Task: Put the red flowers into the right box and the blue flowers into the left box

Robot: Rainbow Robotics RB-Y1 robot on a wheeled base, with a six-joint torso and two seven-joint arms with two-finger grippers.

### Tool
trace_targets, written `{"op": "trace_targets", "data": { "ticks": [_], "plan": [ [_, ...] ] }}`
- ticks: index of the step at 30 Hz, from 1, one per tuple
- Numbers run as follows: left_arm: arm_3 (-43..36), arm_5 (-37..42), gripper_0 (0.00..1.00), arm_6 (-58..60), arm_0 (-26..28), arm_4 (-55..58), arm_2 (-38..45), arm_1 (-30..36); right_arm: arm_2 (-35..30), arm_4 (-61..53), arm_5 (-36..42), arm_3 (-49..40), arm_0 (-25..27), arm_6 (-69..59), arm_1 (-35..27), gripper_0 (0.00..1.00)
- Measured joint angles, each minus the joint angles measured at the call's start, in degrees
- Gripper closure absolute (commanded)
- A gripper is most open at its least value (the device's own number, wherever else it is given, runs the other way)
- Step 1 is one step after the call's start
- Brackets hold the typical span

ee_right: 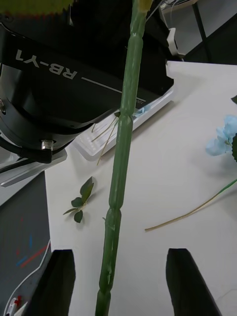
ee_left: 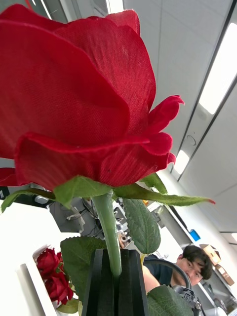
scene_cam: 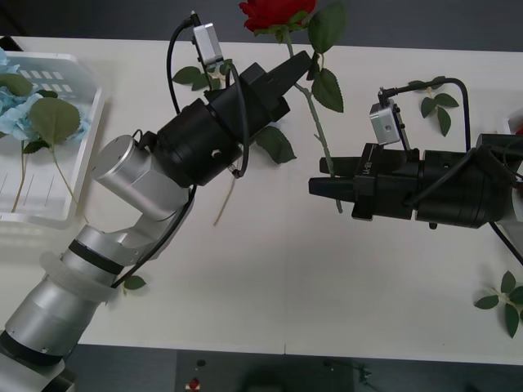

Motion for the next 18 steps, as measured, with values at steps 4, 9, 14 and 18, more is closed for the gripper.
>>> {"op": "trace_targets", "data": {
  "ticks": [4, 9, 14, 18],
  "plan": [
    [0.0, 0.0, 1.00, 0.0, 0.0, 0.0, 0.0, 0.3, 0.0, 0.0, 0.0, 0.0, 0.0, 0.0, 0.0, 1.00],
    [0.0, 0.0, 1.00, 0.0, 0.0, 0.0, 0.0, 0.3, 0.0, 0.0, 0.0, 0.0, 0.0, 0.0, 0.0, 1.00],
    [0.0, -0.1, 0.34, 0.0, 0.0, 0.0, 0.0, 0.3, 0.0, -0.1, 0.0, 0.0, 0.0, 0.0, 0.0, 1.00],
    [0.0, -0.1, 0.00, 0.0, 0.0, 0.0, 0.0, 1.5, 0.0, -0.1, 0.0, 0.0, 0.0, 0.0, 0.0, 1.00]
  ]
}}
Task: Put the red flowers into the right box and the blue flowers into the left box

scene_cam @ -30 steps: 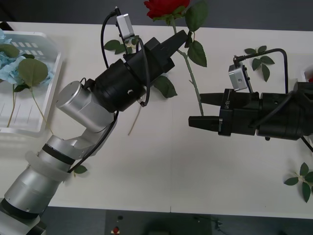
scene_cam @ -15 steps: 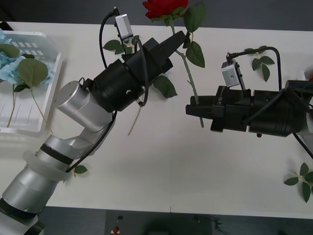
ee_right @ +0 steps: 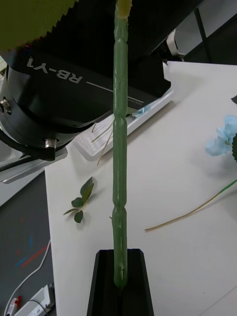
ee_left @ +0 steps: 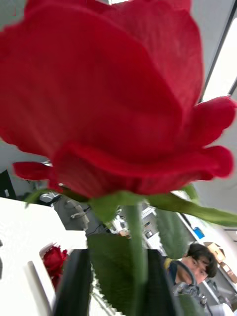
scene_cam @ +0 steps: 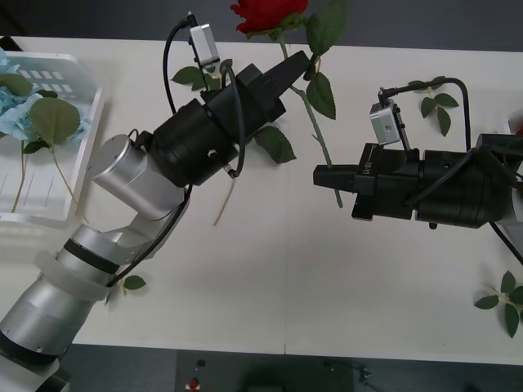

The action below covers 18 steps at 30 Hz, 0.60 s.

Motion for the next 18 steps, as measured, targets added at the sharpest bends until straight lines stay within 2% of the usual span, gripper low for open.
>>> {"op": "trace_targets", "data": {
  "ticks": [7, 13, 15, 18],
  "plan": [
    [0.0, 1.5, 0.00, 0.0, 0.2, 3.1, 0.0, 8.7, 0.0, 0.0, 0.0, 0.0, 0.0, 0.0, 0.0, 1.00],
    [-0.1, 5.6, 0.00, 0.0, 3.5, 3.3, 0.5, 19.3, -0.2, 0.0, 0.0, 0.0, 0.0, -1.0, -0.2, 1.00],
    [0.1, 6.2, 0.00, 0.0, 4.7, 2.4, 1.2, 22.7, -0.4, 0.0, -0.2, 0.0, -0.3, -5.0, -2.0, 1.00],
    [2.1, 8.3, 0.00, 0.0, 5.4, -1.7, 2.4, 26.8, -0.3, 0.0, -1.9, 0.0, -1.5, -17.4, -8.2, 1.00]
  ]
}}
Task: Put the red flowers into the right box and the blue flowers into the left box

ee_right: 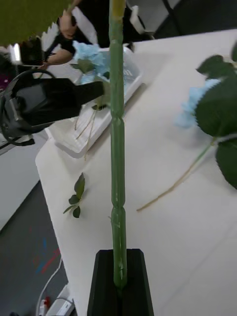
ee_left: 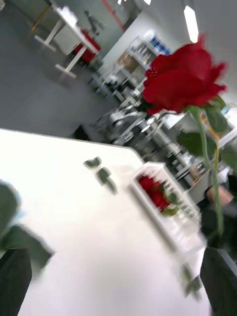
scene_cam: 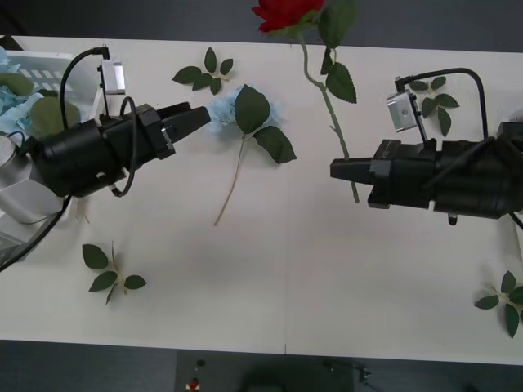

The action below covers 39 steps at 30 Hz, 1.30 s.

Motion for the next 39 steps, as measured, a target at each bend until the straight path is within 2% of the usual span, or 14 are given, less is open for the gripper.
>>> {"op": "trace_targets", "data": {
  "ticks": [4, 9, 11, 13, 16, 19, 21, 24, 26, 31, 37, 39],
  "plan": [
    [7.6, 8.0, 0.00, 0.0, -1.8, -11.6, 3.1, 1.9, 0.1, 2.9, -0.3, 0.0, -1.7, -16.8, -14.0, 1.00],
    [15.4, 15.0, 0.00, 0.6, -7.0, -31.2, 7.5, 0.0, 0.1, 7.4, -0.3, 2.0, -1.8, -31.7, -30.3, 1.00],
    [16.8, 16.7, 0.00, 4.7, -9.0, -39.0, 9.4, -1.8, 0.1, 8.5, -0.3, 4.5, -1.8, -33.9, -34.5, 1.00],
    [17.1, 17.3, 0.00, 13.6, -10.7, -48.2, 11.0, -4.1, 0.1, 9.8, -0.3, 8.3, -1.8, -33.9, -37.5, 1.00],
    [17.1, 17.3, 0.00, 24.6, -12.9, -60.3, 12.2, -8.2, 0.1, 12.5, -0.3, 14.1, -1.8, -33.9, -39.7, 1.00],
    [17.1, 17.3, 0.00, 27.1, -14.8, -71.8, 12.3, -12.8, 0.0, 14.8, -0.3, 19.2, -1.2, -33.9, -40.1, 1.00],
    [17.1, 17.2, 0.00, 29.9, -15.8, -80.1, 12.3, -16.1, 0.0, 16.3, -0.7, 21.5, 0.0, -33.9, -40.1, 1.00],
    [17.1, 17.1, 0.00, 40.8, -16.6, -90.0, 12.3, -20.8, 0.0, 17.9, -4.4, 23.5, 3.0, -33.9, -40.1, 1.00],
    [17.1, 17.1, 0.00, 45.7, -16.8, -93.8, 12.3, -23.2, 0.0, 18.2, -6.9, 24.1, 5.5, -33.9, -40.1, 1.00],
    [17.1, 17.0, 0.00, 47.2, -16.9, -104.5, 10.7, -27.7, 0.0, 20.6, -16.0, 24.3, 13.0, -33.7, -40.1, 1.00],
    [17.1, 15.2, 0.00, 61.3, -16.9, -113.2, 4.5, -29.5, -0.6, 20.6, -18.2, 25.9, 17.9, -32.7, -40.1, 1.00],
    [17.1, 15.1, 0.00, 62.5, -16.9, -114.7, 2.9, -29.8, -2.0, 20.8, -18.2, 26.3, 19.1, -32.7, -40.1, 1.00]
  ]
}}
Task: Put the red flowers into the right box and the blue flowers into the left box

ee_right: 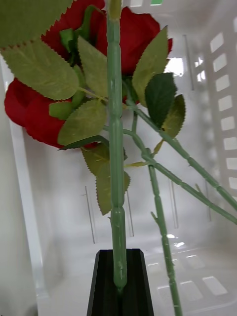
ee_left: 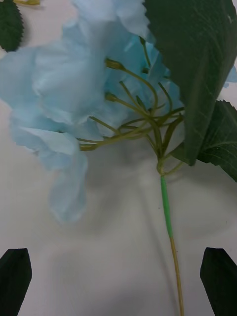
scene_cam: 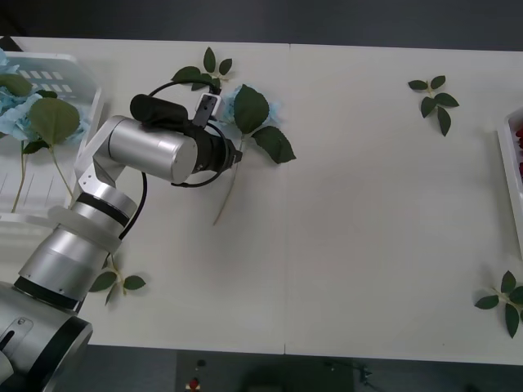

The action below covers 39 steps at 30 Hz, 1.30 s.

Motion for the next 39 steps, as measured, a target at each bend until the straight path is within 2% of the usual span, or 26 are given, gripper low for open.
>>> {"op": "trace_targets", "data": {
  "ticks": [4, 8, 13, 15, 16, 17, 22, 27, 29, 30, 31, 39],
  "plan": [
    [0.0, -0.4, 0.00, 1.0, -0.1, -2.8, -2.2, -0.5, -4.0, 2.4, 0.0, 0.0, 2.5, 0.0, 0.0, 1.00],
    [0.6, -5.4, 0.00, 7.7, -0.1, -4.1, -4.8, -0.5, -4.8, 2.4, 0.0, 0.1, 2.8, 0.0, 0.0, 1.00],
    [7.4, -15.1, 0.00, 8.3, -1.5, -4.1, -8.4, -0.5, -3.4, 2.4, 0.0, 0.3, 2.2, 0.0, 0.0, 1.00],
    [9.9, -16.6, 0.00, 8.3, -2.4, -4.1, -9.6, -0.5, -3.3, 2.4, 0.0, 0.4, 2.2, 0.0, 0.0, 1.00],
    [10.6, -16.7, 0.01, 8.3, -2.7, -4.1, -10.0, -0.5, -3.3, 2.4, 0.0, 0.5, 2.2, 0.0, 0.0, 0.52],
    [11.1, -16.7, 0.09, 8.3, -2.9, -4.1, -10.2, -0.5, -3.3, 2.4, 0.0, 0.5, 2.2, 0.0, 0.0, 0.00],
    [11.8, -16.8, 0.40, 8.3, -3.1, -4.2, -10.2, -0.8, -3.3, 4.0, 0.0, 0.0, 2.2, 0.4, 0.0, 0.00],
    [12.1, -16.8, 0.57, 8.3, -3.1, -5.5, -10.4, -1.2, -3.3, 5.1, 0.0, -0.8, 2.2, 0.5, 0.0, 0.00],
    [12.4, -16.8, 0.80, 8.3, -3.1, -5.5, -10.9, -1.2, -3.3, 5.1, 0.0, -0.8, 2.2, 2.1, 0.0, 0.00],
    [12.7, -16.8, 0.85, 8.3, -3.1, -5.5, -11.3, -1.2, -3.3, 4.9, 0.0, -0.8, 2.2, 3.1, 0.0, 0.00],
    [12.8, -17.2, 0.99, 8.3, -3.2, -5.9, -11.6, -1.2, -3.3, 4.7, 0.0, -0.8, 2.2, 3.9, 0.0, 0.00],
    [13.2, -17.5, 1.00, 8.3, -3.4, -6.8, -12.4, -1.2, -3.4, 3.7, 0.2, -2.9, 2.3, 4.1, 0.0, 0.00]
  ]
}}
